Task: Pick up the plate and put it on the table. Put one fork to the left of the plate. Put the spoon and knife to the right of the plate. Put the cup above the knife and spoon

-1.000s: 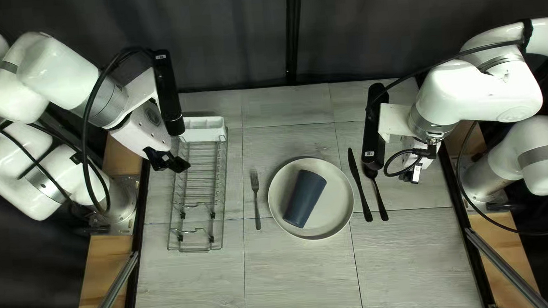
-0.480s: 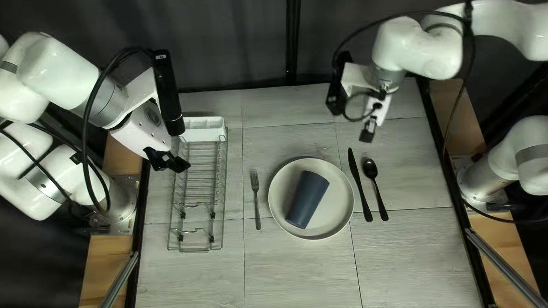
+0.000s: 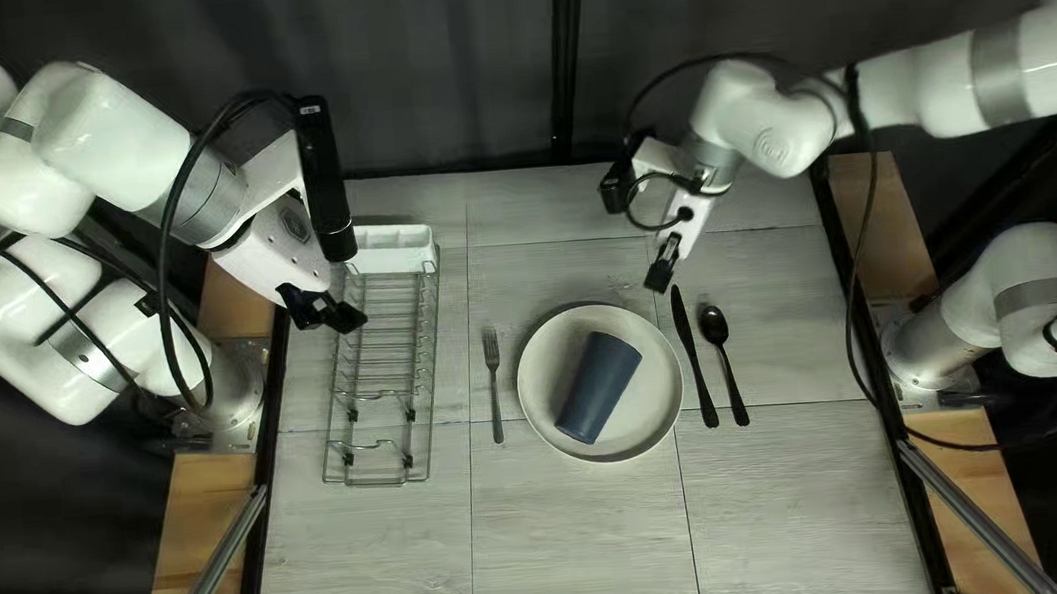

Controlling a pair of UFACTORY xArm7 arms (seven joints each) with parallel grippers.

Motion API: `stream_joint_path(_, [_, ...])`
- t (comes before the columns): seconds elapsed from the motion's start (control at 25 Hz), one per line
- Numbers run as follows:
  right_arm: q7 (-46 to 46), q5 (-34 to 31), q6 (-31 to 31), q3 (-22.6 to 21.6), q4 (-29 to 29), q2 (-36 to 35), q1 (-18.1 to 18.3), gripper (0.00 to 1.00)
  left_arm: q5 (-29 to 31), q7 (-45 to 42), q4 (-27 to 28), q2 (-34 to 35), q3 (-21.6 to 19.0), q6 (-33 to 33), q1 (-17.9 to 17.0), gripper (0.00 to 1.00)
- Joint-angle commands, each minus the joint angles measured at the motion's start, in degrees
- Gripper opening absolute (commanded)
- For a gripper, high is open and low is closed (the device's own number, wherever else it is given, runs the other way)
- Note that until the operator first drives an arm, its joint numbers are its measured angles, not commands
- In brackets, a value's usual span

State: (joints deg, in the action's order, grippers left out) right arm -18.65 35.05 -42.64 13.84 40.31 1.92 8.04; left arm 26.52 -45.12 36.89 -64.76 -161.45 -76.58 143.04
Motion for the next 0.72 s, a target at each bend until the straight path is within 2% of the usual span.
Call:
stream_joint_path(0.04, [-2.26,6.08,4.6,-2.9,-0.1,-4.13,-2.63,1.0,0.0,0.0,0.0,0.0,0.0,0.0,0.0,1.0])
stream_joint_path(0.28, [-5.28,12.51,7.84,-5.42,0.51,-7.7,-4.28,1.0,0.0,0.0,0.0,0.0,0.0,0.0,0.0,1.0])
stream_joint_path(0.72, [-8.54,18.87,10.28,-8.95,3.42,-11.58,-6.46,1.0,0.0,0.0,0.0,0.0,0.0,0.0,0.0,1.0])
